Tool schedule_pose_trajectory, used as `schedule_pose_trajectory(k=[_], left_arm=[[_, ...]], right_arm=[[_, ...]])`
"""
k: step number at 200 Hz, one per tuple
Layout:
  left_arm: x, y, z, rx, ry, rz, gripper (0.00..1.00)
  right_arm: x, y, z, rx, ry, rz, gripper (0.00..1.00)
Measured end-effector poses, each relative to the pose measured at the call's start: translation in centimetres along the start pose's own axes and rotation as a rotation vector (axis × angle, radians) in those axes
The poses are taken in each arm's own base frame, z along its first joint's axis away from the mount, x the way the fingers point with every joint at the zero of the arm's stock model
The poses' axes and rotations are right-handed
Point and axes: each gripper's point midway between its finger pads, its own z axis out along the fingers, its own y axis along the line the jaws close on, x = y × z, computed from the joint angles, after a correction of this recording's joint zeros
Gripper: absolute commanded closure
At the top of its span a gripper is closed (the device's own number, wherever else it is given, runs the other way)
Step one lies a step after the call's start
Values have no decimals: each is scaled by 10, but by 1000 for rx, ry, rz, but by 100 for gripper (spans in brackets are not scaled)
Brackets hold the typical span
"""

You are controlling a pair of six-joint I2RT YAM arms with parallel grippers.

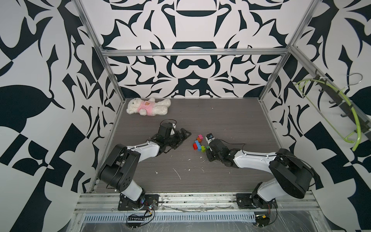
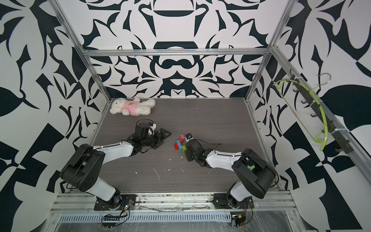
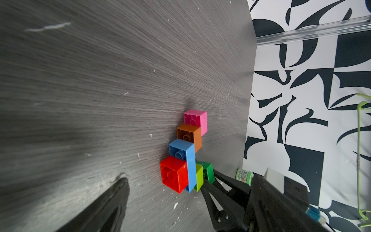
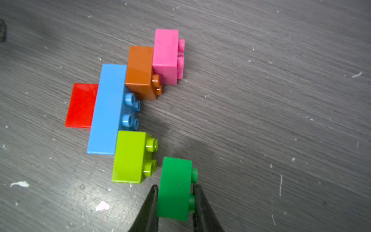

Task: Assemble the letter v with lego
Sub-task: Assemble the lego brick with the lego brick.

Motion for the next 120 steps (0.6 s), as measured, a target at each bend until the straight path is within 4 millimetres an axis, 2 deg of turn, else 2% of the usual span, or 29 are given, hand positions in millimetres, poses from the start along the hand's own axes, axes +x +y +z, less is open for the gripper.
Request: schedule_pose_trajectory(k=[34,63,120], left_arm=[[0,0,0,0,0,0,1],[0,0,0,0,1,0,1],[1,3,2,-7,5,-4,1]], right_arm=[[13,1,1,-12,54,-12,55],[15,0,1,-22,67,-5,48],[11,7,-5,-126,64,39,43]])
